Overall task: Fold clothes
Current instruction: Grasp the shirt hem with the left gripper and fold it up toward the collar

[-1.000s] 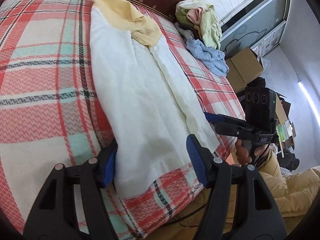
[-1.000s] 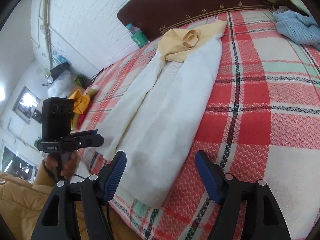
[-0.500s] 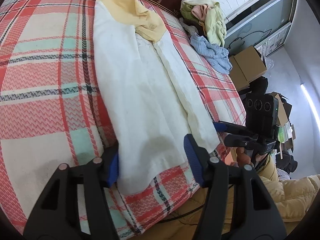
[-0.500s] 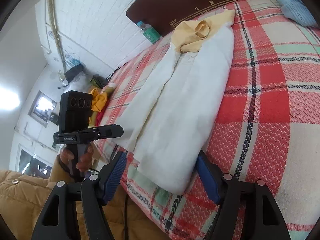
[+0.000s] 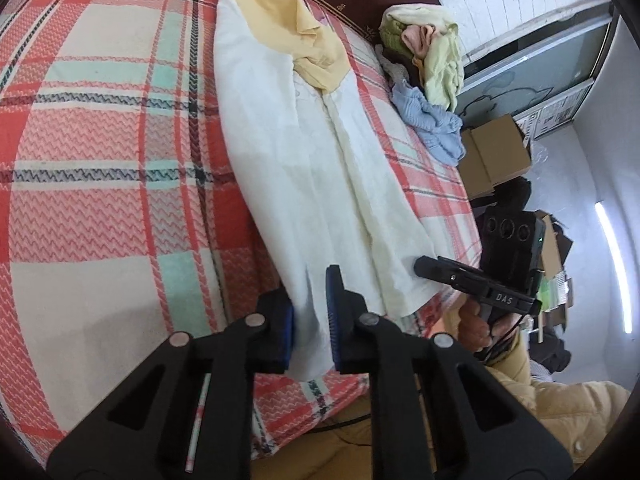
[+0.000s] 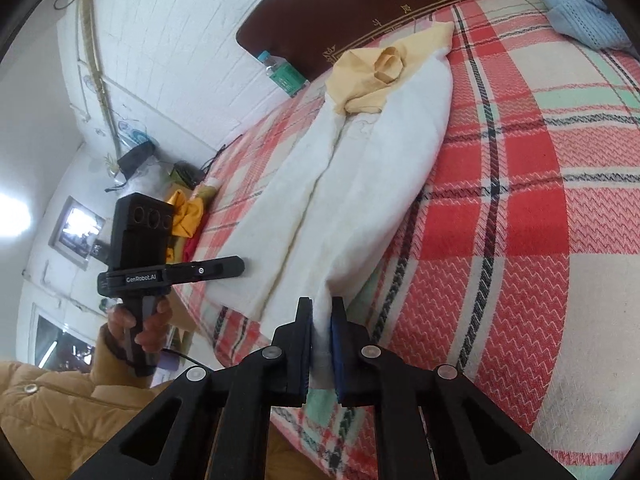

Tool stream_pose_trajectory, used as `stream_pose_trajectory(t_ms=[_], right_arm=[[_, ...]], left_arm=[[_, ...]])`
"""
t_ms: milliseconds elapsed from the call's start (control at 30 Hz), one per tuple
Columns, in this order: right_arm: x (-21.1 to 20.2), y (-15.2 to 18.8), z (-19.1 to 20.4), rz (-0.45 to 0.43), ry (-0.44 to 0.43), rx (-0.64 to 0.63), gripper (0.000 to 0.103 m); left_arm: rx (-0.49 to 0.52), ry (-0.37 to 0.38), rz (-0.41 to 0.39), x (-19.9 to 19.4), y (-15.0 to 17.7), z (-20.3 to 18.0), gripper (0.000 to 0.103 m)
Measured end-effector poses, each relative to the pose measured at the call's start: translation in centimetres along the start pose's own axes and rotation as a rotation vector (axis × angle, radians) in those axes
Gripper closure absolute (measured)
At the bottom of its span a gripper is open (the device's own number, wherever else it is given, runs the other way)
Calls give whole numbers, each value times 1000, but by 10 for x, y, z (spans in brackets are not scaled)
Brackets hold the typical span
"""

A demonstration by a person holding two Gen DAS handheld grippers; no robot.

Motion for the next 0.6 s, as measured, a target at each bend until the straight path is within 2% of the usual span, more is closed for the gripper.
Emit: stream_pose_trajectory(t_ms=[200, 400, 533, 600], right_arm=[[-14, -26, 15, -44, -106, 43, 95], [-21, -65, 25, -93, -159, 73, 95], [-20, -96, 30, -112, -157, 70, 95], [-18, -101, 30, -104, -161, 67, 95]], left_arm=[[-56, 106, -48, -15, -20, -3, 87], [-104, 153, -79, -22, -53, 4, 87], [-76, 157, -95, -23, -79, 3, 87], [-35, 111, -79, -22, -78, 3, 86]])
Point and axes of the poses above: each gripper's, at about its wrist camera, not at the fingertips, and x roughly the way its jaws point, z to its left, y to its underside, the point moved 7 cm from there along x, roughly the way its jaws point, and after that the axes turned 14 degrees about x, right-handed, at the moved point
